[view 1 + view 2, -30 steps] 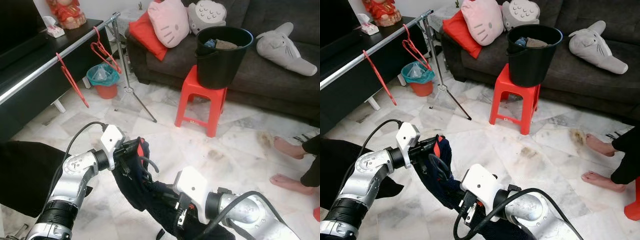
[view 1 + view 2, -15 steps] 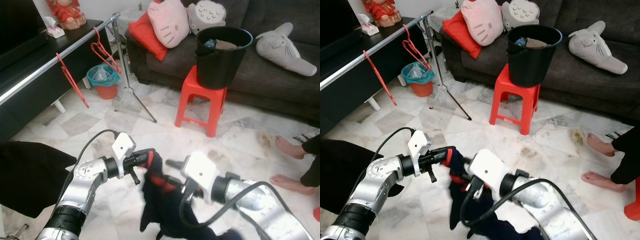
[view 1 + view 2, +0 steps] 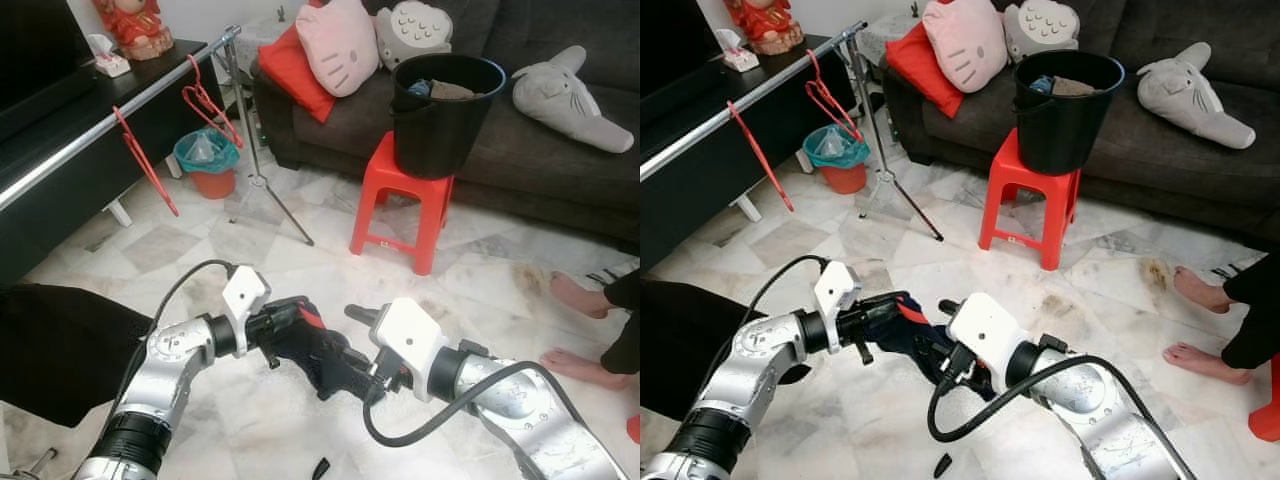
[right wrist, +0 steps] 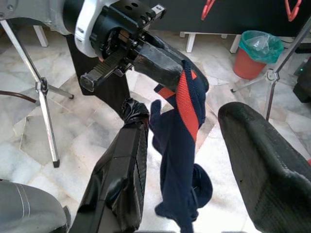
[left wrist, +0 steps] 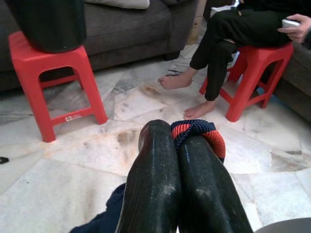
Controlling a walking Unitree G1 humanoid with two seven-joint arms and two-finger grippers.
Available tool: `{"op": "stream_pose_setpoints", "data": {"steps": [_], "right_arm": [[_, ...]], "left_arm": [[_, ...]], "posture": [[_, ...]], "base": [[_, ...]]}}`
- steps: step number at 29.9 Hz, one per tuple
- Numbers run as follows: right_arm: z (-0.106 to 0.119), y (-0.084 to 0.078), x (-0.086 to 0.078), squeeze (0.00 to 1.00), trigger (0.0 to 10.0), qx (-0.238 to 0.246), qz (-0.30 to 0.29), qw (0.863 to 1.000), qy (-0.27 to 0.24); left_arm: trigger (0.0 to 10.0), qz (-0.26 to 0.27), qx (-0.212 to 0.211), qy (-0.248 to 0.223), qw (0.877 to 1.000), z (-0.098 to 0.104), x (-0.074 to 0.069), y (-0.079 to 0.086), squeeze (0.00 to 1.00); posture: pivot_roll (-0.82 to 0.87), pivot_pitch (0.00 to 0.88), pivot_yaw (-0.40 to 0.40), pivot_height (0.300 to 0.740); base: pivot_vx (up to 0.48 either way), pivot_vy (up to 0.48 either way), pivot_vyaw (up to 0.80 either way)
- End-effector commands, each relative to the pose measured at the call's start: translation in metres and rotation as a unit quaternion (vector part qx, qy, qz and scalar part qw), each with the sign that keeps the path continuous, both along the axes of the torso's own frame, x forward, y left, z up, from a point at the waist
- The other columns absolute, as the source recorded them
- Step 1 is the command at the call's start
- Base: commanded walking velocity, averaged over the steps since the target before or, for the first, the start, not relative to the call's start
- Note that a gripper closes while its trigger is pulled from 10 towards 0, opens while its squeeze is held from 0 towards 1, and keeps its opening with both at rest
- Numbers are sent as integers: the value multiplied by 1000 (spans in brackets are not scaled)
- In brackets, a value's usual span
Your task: Hang hanger
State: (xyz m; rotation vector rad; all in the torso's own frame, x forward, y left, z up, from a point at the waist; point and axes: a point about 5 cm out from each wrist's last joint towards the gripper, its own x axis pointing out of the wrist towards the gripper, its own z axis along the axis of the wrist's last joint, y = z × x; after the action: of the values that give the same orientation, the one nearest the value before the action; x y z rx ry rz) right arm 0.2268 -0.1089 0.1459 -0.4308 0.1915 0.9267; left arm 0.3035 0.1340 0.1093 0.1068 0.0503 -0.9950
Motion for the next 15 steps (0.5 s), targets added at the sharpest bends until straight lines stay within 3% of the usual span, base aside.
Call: {"op": "stream_pose_setpoints", "data": {"steps": [1,15], "right_arm": [[-2,0,-1,0,10000,4,2,1000,4],[-2,-1,-1,0,10000,15,-3,1000,3]], "left_arm": [[10000,8,1,-22,1000,5,1,2,0],[10000,32,-3,-31,999,5,4,1,0]], "posture": [[-71,38,75,740],[-71,36,78,740]], "base": [[0,0,0],[0,0,0]]}}
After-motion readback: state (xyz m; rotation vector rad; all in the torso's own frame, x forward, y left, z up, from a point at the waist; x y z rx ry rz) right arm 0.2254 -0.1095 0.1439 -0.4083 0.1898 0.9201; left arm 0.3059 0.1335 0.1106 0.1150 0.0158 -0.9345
